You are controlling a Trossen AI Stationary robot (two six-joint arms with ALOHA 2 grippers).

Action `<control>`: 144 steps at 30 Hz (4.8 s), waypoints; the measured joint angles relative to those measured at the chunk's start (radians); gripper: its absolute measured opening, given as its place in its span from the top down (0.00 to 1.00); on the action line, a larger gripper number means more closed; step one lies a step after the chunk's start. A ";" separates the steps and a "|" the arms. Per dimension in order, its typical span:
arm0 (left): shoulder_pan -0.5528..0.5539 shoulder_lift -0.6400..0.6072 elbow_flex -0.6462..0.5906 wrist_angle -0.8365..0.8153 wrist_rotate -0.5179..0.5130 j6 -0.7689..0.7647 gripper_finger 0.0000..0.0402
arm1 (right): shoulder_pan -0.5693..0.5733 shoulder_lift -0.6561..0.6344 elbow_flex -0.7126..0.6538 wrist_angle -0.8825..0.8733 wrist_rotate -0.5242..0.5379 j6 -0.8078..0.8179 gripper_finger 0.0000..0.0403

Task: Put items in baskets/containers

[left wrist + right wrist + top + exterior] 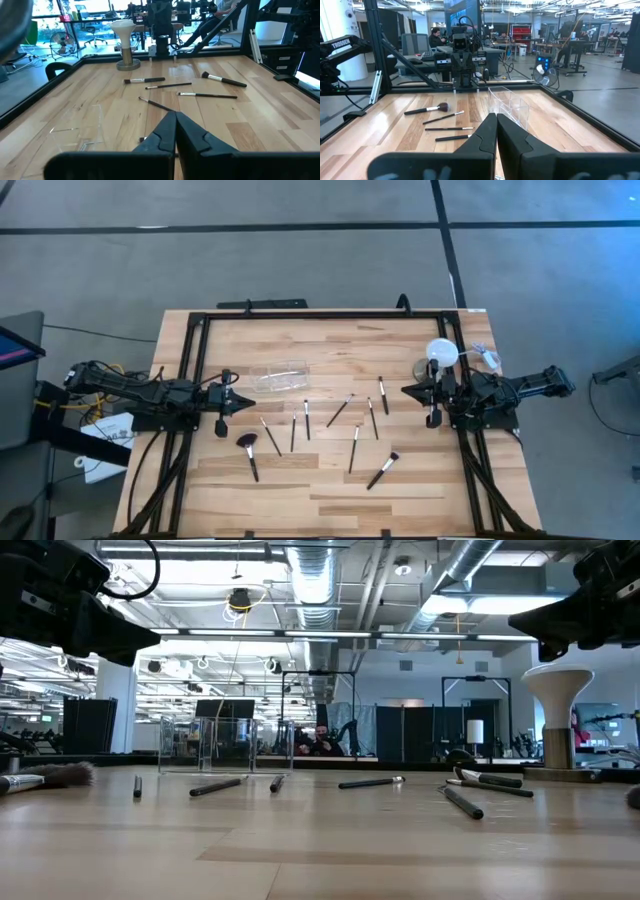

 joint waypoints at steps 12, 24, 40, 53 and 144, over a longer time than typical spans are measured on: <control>0.000 0.000 0.000 0.000 0.000 0.000 0.99 | 0.000 0.000 0.000 0.000 0.000 0.000 0.99; 0.000 0.000 0.000 0.000 0.053 0.000 0.99 | 0.000 0.000 0.000 0.000 0.000 0.000 0.99; 0.000 0.000 0.000 0.034 0.050 0.075 0.99 | 0.000 0.000 0.000 0.000 0.000 0.000 0.99; 0.000 0.004 0.000 0.439 0.027 -0.058 0.99 | 0.000 0.000 0.000 0.000 0.000 0.000 0.99; -0.099 0.548 0.218 0.095 -0.060 -0.626 0.73 | -0.002 0.000 -0.005 0.152 0.001 -0.078 0.99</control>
